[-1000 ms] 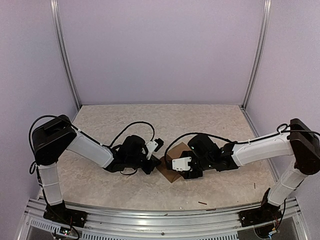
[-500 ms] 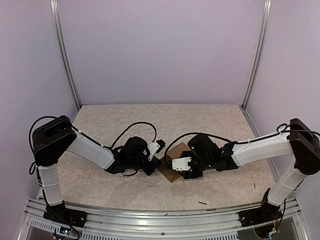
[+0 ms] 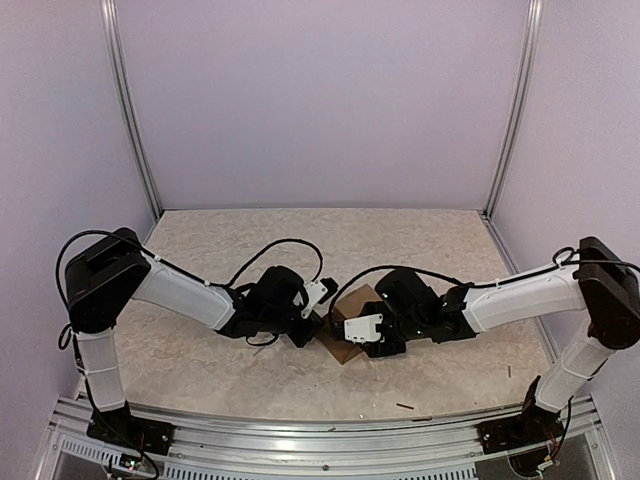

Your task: Fold the paper box

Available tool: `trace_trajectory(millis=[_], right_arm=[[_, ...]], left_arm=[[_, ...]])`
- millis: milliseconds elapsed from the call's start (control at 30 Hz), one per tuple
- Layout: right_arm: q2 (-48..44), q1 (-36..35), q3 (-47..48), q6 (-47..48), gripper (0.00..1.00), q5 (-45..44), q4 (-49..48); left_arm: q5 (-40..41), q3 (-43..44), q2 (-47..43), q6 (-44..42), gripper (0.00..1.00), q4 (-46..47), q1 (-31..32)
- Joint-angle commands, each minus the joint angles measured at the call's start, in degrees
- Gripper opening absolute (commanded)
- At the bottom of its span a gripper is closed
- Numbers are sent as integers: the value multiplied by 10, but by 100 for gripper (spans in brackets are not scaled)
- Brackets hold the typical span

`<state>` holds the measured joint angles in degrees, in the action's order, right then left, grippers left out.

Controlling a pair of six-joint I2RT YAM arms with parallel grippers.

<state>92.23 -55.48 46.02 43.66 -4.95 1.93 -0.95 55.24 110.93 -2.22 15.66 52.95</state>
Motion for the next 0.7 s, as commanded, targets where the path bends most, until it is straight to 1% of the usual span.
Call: trace_trajectory(millis=[0, 167, 467, 667], right_arm=[[33, -6, -14, 0, 65, 29, 62], [35, -6, -13, 0, 65, 30, 62], [39, -6, -9, -2, 63, 28, 62], [37, -6, -13, 5, 63, 37, 68]], left_arm=[[-25, 35, -6, -14, 0, -18, 14], [-27, 59, -2, -20, 0, -61, 13], [-50, 90, 8, -20, 0, -99, 13], [-66, 123, 19, -23, 0, -145, 14]])
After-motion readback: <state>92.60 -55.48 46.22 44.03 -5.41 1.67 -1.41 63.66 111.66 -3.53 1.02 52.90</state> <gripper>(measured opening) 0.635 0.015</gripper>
